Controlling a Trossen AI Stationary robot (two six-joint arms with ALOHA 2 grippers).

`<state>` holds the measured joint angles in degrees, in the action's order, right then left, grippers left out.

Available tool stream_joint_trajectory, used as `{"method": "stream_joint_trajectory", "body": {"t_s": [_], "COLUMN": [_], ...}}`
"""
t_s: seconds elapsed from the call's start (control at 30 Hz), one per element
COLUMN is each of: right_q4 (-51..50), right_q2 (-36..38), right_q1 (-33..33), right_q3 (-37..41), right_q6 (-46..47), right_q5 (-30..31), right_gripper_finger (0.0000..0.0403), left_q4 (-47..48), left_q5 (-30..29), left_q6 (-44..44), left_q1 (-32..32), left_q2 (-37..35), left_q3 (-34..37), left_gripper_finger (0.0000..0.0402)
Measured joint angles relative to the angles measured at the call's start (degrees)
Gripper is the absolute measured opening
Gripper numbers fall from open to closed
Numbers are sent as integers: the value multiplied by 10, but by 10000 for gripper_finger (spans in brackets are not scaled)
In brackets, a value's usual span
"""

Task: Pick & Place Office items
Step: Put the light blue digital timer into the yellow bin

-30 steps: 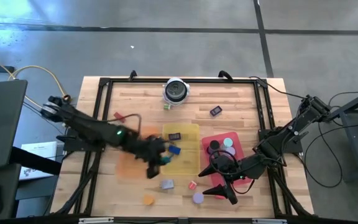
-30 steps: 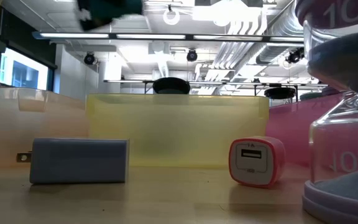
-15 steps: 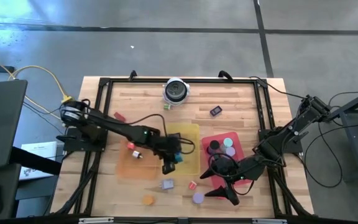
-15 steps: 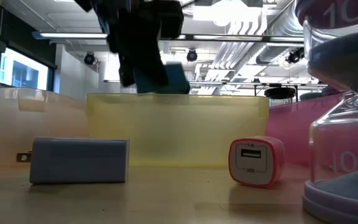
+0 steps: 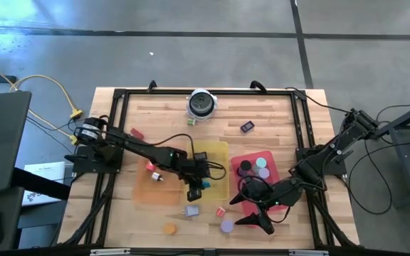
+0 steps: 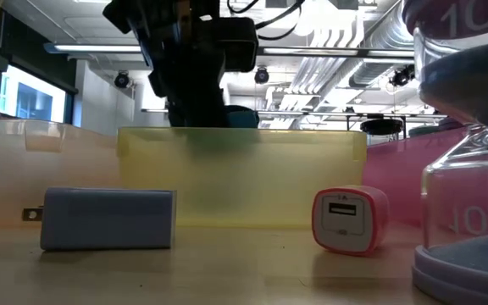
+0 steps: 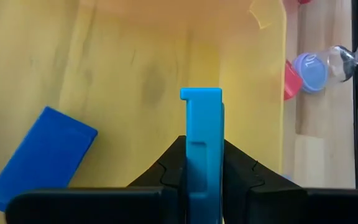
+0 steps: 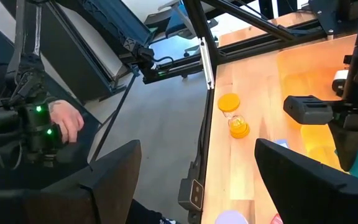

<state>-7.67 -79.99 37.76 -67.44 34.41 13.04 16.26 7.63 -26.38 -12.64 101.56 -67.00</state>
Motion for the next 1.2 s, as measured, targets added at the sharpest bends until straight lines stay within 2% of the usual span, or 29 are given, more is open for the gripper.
{"method": "stream_joint_trajectory", "body": {"t_s": [0.23, 0.43, 0.63, 0.97, 1.2], "right_q4": [0, 1, -3, -8, -11], "right_q2": [0, 0, 0, 0, 0], "right_q1": [0, 0, 0, -9, -12], "right_q3": [0, 0, 0, 0, 0], "right_q6": [2, 2, 1, -1, 0], "right_q5": [0, 0, 0, -13, -26], "right_gripper_finger": [304, 304, 304, 304, 304], "left_q4": [-1, 2, -1, 16, 9], "left_q5": [-28, -81, -80, -75, -73], "left_q6": [29, 30, 26, 24, 17], "left_q1": [-7, -23, -30, -29, -29], "left_q2": [0, 11, 21, 43, 40], "left_q3": [0, 1, -1, 0, 0], "left_gripper_finger": [51, 51, 57, 111, 128]}}
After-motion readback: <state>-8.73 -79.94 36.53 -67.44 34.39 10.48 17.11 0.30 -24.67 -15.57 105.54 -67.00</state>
